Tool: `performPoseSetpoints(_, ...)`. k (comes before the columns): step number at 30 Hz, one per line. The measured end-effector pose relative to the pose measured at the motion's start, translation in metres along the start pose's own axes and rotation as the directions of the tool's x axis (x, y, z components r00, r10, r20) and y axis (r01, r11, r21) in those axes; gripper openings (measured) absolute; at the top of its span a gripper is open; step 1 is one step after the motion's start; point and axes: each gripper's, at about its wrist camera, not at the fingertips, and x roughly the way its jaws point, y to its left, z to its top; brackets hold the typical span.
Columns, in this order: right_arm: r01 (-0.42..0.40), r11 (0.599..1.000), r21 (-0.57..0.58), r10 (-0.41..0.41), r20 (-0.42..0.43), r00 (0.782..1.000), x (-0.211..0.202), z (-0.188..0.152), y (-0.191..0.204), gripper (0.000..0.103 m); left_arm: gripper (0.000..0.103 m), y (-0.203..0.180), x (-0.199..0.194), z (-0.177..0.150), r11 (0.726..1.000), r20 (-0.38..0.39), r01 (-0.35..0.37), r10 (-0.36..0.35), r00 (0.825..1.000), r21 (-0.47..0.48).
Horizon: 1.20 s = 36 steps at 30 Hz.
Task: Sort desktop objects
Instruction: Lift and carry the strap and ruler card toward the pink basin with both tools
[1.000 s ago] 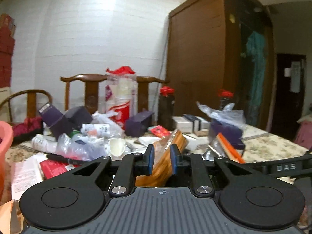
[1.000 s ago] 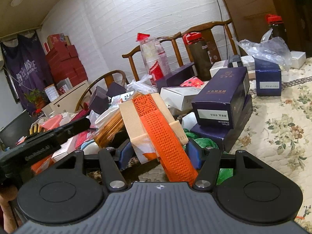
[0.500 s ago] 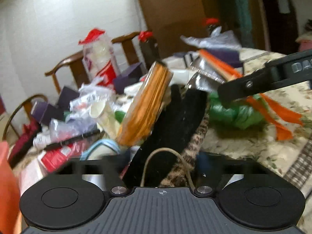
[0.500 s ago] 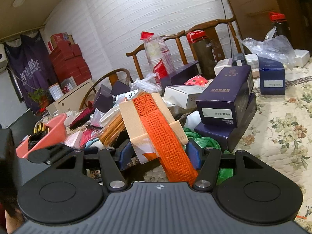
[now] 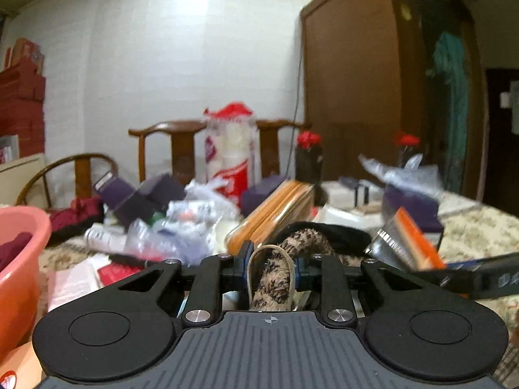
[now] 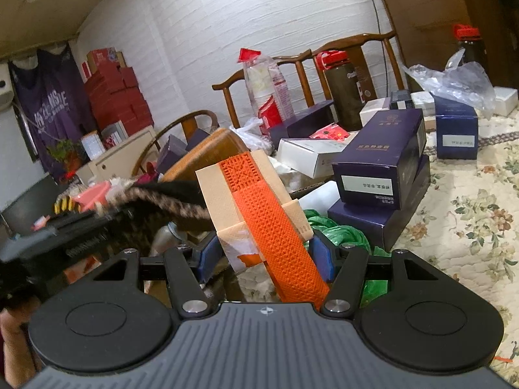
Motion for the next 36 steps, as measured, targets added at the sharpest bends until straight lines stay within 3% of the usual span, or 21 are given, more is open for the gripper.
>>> performPoseSetpoints(4,0.022,0.999,-0.030,-0.022,0.003,1.000,0.002,-0.004,0.006,0.065,0.020,-0.009,-0.006,0.000,1.000,0.021,0.022,-0.022,1.000,0.008)
performPoseSetpoints(13,0.031,0.996,-0.080,-0.032,-0.015,0.999,0.007,-0.014,0.034,0.064,0.020,-0.021,-0.003,-0.002,0.997,-0.016,0.079,-0.079,0.997,-0.003)
performPoseSetpoints(23,0.087,0.993,-0.081,-0.086,0.008,0.996,-0.002,-0.019,0.055,0.064,0.021,-0.021,-0.017,-0.001,0.999,-0.029,0.042,-0.043,0.999,-0.025)
performPoseSetpoints(36,0.040,0.997,-0.072,-0.034,0.077,0.996,-0.030,-0.003,0.075,0.064,0.022,-0.022,-0.053,0.030,0.999,0.031,-0.018,0.017,0.999,0.029)
